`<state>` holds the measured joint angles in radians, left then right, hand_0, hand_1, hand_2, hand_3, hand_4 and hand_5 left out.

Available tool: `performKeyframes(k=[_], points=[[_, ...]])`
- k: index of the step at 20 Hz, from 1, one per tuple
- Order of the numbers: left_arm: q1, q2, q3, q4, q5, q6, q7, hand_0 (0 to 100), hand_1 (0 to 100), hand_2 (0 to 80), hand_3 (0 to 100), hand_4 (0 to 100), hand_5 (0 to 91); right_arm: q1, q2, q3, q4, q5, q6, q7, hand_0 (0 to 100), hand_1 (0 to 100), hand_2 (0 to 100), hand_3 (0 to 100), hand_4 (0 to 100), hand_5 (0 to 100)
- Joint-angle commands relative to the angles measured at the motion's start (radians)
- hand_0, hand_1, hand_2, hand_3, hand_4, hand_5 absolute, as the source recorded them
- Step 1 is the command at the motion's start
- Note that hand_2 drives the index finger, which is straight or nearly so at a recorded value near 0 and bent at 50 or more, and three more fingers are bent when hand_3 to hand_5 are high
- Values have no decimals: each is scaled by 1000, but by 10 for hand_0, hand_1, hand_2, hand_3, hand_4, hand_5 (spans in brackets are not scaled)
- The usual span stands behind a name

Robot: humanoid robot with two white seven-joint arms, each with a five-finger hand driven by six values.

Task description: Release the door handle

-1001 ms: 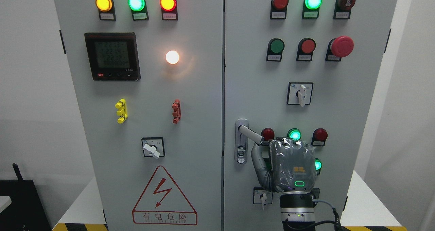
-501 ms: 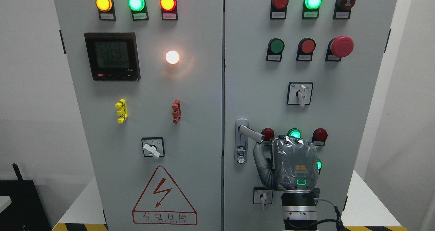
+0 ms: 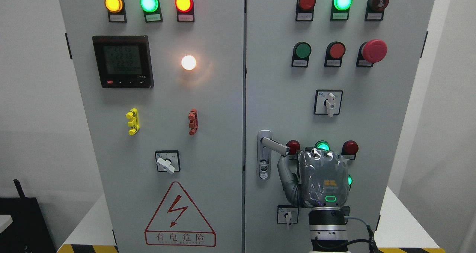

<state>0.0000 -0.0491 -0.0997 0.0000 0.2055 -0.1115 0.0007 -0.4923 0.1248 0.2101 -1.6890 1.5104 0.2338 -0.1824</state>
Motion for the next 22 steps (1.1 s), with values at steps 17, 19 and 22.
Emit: performKeyframes(k=[17, 19, 22], points=[[31, 0, 0, -31, -1, 0, 1, 120, 389, 0, 0, 0, 0, -14, -7, -1, 2, -7, -1, -2, 681, 41, 1000, 1000, 1000, 968], [31, 0, 0, -31, 0, 0, 1, 120, 389, 0, 0, 0, 0, -15, -7, -1, 2, -7, -1, -2, 682, 40, 1000, 1000, 1000, 968], [31, 0, 0, -31, 0, 0, 1, 120, 389, 0, 0, 0, 0, -14, -5, -1, 2, -7, -2, -2, 682, 40, 1000, 1000, 1000, 968]])
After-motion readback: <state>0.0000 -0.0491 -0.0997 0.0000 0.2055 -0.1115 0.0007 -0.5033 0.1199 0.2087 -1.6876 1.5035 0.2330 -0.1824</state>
